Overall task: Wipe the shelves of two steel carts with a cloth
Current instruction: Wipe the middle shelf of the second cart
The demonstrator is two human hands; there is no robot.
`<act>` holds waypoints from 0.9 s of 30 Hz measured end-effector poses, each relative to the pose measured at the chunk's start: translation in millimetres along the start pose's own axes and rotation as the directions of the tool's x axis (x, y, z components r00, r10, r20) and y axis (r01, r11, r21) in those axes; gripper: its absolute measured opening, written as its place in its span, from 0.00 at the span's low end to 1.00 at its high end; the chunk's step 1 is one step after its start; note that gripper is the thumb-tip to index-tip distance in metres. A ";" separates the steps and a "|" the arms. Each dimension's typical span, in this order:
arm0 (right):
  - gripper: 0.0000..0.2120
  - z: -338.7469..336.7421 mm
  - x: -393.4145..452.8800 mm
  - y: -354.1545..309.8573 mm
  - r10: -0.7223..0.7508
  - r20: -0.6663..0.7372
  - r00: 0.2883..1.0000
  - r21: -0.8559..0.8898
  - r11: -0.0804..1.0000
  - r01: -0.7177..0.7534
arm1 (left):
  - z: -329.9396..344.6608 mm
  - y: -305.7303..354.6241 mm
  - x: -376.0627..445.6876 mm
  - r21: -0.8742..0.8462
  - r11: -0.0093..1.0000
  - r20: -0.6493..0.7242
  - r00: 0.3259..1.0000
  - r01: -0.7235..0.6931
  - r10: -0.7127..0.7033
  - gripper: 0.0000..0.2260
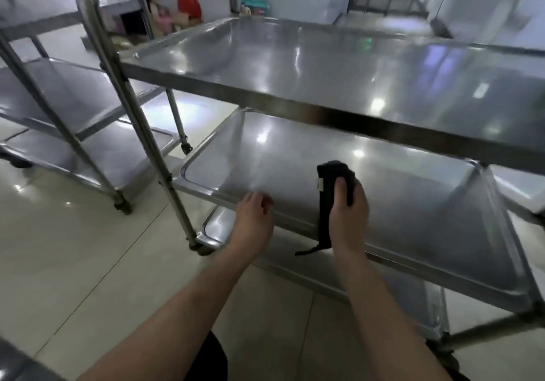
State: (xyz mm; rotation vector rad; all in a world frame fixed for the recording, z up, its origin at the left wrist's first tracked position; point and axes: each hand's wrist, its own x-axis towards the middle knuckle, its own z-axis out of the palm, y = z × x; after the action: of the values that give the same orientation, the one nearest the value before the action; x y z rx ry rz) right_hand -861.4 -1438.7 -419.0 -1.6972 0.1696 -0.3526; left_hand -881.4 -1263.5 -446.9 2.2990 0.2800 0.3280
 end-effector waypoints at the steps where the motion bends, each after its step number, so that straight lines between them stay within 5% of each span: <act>1: 0.11 6.2 5.2 6.0 -0.067 0.016 0.998 -0.021 0.998 0.067 | 3.0 -10.1 7.8 0.010 1.000 -0.023 0.999 -0.027 0.028 0.10; 6: 0.14 56.3 13.9 35.4 -0.239 0.294 0.925 -0.352 0.873 0.337 | 0.7 -56.3 37.6 0.054 0.990 -0.117 0.984 -0.127 0.133 0.09; 10: 0.25 81.4 11.8 59.5 -0.027 0.505 0.863 -0.747 0.487 0.453 | -13.3 -85.3 43.4 0.097 0.987 -0.153 0.977 -0.132 0.145 0.06; 15: 0.20 84.6 23.7 54.5 -0.044 0.368 0.929 -0.754 0.570 0.326 | -31.8 -108.4 52.5 0.177 0.978 -0.151 0.979 -0.111 0.139 0.07; 18: 0.27 96.5 25.1 60.2 0.111 0.422 0.900 -0.829 0.449 0.334 | -36.5 -116.7 57.8 0.238 0.964 -0.166 0.973 -0.119 0.161 0.06; 27: 0.31 156.6 40.2 47.5 0.201 0.571 0.796 -0.788 0.405 0.464 | -30.8 -137.5 47.1 0.357 0.880 -0.164 0.906 -0.313 0.389 0.02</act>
State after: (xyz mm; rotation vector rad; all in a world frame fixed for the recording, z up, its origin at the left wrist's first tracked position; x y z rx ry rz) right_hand -768.2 -1312.0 -479.4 -2.8862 -0.3528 0.2785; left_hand -860.4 -1136.2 -520.6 2.6391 0.0206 0.7931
